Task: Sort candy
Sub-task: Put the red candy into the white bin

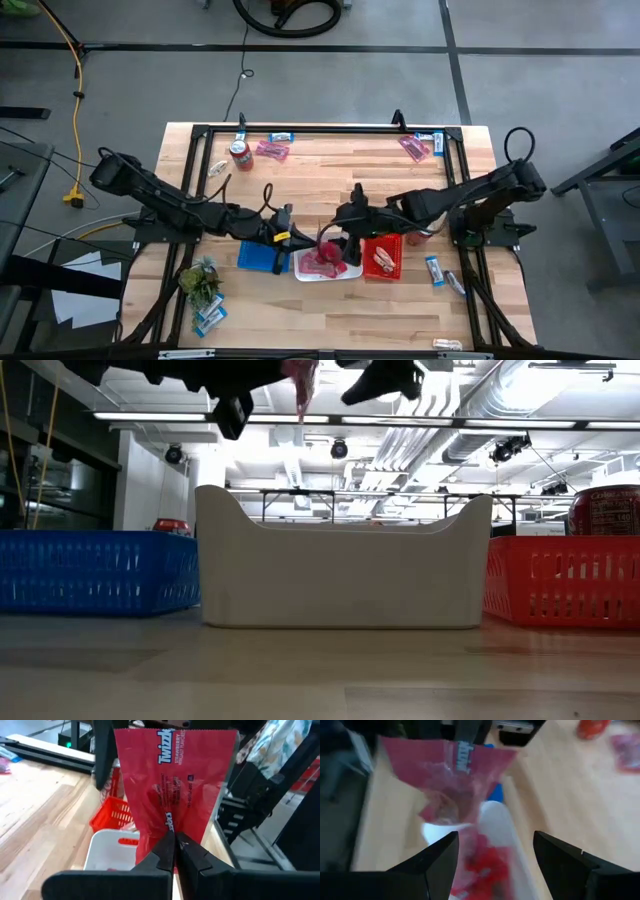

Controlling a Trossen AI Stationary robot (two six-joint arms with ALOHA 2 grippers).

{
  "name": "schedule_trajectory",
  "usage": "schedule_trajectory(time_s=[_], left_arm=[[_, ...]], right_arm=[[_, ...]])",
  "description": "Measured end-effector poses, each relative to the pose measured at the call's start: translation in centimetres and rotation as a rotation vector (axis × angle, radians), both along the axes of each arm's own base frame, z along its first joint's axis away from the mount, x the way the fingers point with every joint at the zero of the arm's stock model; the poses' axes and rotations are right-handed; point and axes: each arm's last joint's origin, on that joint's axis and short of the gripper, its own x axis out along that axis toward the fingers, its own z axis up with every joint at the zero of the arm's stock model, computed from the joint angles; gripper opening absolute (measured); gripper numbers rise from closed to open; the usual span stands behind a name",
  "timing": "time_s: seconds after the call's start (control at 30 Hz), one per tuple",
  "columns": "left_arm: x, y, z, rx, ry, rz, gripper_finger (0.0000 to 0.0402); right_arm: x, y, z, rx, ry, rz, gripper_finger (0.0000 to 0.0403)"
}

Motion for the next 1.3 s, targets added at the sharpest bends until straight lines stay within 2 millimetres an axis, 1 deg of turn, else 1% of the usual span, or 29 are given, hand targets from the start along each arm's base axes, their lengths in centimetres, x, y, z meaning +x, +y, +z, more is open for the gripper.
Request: schedule_trajectory(time_s=[0.1,0.17,0.23,0.3,0.37,0.43,0.5,0.6,0.67,0.83,1.1,1.2,1.3], left_arm=[[-0.1,0.0,0.1,0.011,-0.002,-0.002,0.0],[-0.2,0.1,0.1,0.014,0.006,-0.002,0.0],[-0.2,0.1,0.1,0.014,0.002,-0.002,0.0],[-0.2,0.1,0.1,0.029,0.002,-0.005,0.0],[-0.1,0.1,0.1,0.069,-0.002,-0.01,0.0],[0.0,0.4,0.1,0.107,-0.005,-0.008,0.0],[0.1,0.8,-0.1,0.13,0.0,0.002,0.0],[0.3,1.3,-0.2,0.155,0.005,0.017,0.0],[0.3,1.5,-0.4,0.161,0.025,0.022,0.0],[0.3,1.5,-0.4,0.16,0.031,0.019,0.0],[0.3,1.5,-0.5,0.16,0.035,0.027,0.0002],[0.3,1.5,-0.6,0.151,0.087,0.046,0.0016],[0.6,1.4,0.0,0.159,0.124,0.041,0.0044]], right_arm=[[-1.1,0.2,-2.2,0.111,-0.053,-0.033,0.0252],[-2.5,0.2,-3.8,0.203,-0.088,-0.081,0.0252],[-3.6,0.3,-5.2,0.305,-0.165,-0.127,0.0252],[-4.5,0.4,-5.8,0.405,-0.281,-0.158,0.0252],[-4.8,0.3,-6.0,0.499,-0.395,-0.177,0.0252],[-4.9,0.2,-6.3,0.547,-0.458,-0.186,0.0252],[-4.8,0.2,-6.3,0.549,-0.477,-0.187,0.0252],[-4.5,0.3,-6.4,0.498,-0.469,-0.167,0.0252],[-4.4,0.4,-6.0,0.467,-0.48,-0.148,0.0252],[-4.2,0.4,-5.5,0.398,-0.499,-0.11,0.0252],[-4.2,0.4,-5.5,0.392,-0.497,-0.108,0.0252],[-4.2,0.4,-5.5,0.392,-0.496,-0.107,0.0252],[-4.2,0.4,-5.5,0.39,-0.495,-0.104,0.0252]])
